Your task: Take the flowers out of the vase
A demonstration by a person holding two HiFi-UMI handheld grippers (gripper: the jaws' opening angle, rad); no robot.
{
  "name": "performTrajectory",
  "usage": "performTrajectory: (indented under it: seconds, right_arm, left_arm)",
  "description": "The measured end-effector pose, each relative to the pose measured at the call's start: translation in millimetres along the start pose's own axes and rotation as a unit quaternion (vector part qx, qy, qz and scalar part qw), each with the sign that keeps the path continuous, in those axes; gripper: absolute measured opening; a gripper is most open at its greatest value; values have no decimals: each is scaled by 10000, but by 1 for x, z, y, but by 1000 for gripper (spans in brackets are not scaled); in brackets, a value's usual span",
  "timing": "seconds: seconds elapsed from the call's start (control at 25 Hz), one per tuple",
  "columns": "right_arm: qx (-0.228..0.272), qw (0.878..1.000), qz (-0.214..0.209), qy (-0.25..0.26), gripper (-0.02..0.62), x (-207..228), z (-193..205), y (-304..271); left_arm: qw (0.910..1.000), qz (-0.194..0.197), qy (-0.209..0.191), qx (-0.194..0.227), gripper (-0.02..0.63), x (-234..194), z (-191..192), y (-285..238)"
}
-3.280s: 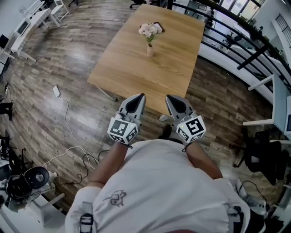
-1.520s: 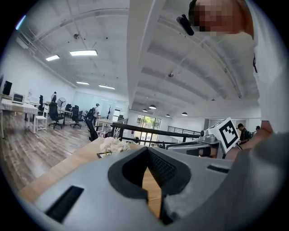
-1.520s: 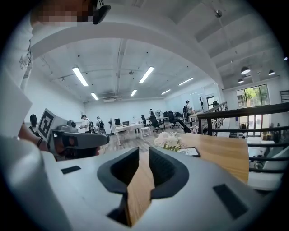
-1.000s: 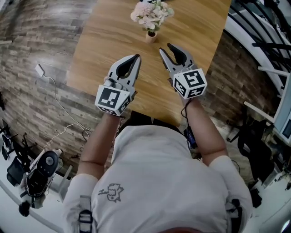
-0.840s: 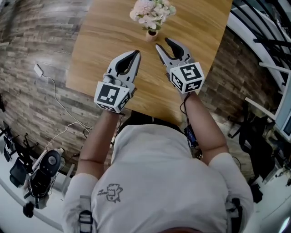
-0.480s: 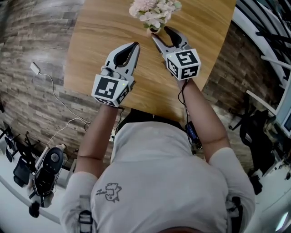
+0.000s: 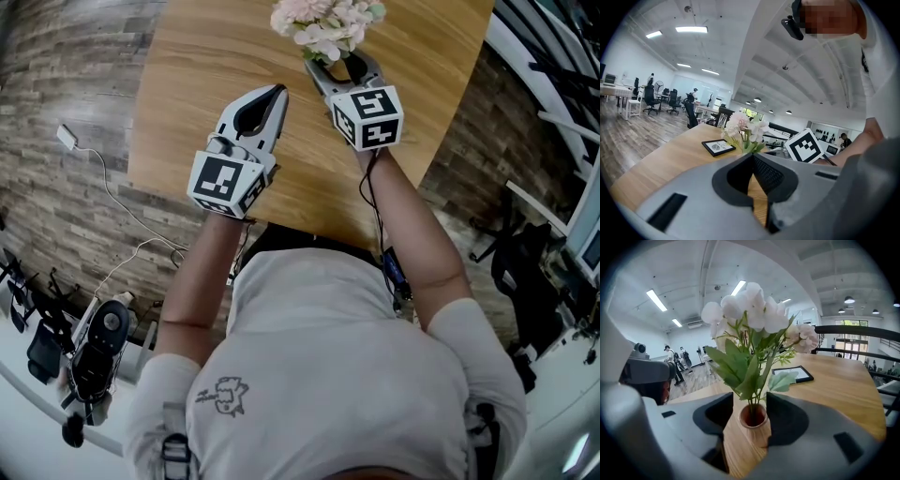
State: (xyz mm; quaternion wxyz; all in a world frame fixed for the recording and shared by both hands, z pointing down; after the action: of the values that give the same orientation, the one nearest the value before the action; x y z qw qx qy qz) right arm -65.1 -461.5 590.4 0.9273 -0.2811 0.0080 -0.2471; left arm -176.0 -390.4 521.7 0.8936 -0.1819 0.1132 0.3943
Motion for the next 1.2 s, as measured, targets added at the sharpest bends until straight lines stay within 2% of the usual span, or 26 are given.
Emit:
performTrajectory:
  seconds: [0.24,0.52,0.64,1.2]
  right_arm:
    - [16,9999,123,-46,215,6,1,-7]
    - [179,9997,174,24,108,6,-2,-7]
    - [202,9996,175,50,83,7,-2,-6]
    - [722,9972,117,159,58,9,-34,31]
  left_arm:
    - [10000,-2,40,-19,5,-6,2,-1]
    - [10000,-8,73,-49,3,-5,6,1]
    - [10000,-10,75,-45,3,-4,6,2]
    - [9999,-82,-69,108,5,25,-7,10]
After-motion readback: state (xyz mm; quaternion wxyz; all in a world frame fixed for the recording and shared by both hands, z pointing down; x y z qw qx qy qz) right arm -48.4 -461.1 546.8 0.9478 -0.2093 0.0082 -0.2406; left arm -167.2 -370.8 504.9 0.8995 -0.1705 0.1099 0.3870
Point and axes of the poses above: the fingertips, and each gripper's own axes: y backward along the fingers, x to its right, z out of its underside, the point moved 4 cm from there along y, backward along the fingers, and after that the axes turned 6 degrees about z, right-handed, at the moved point
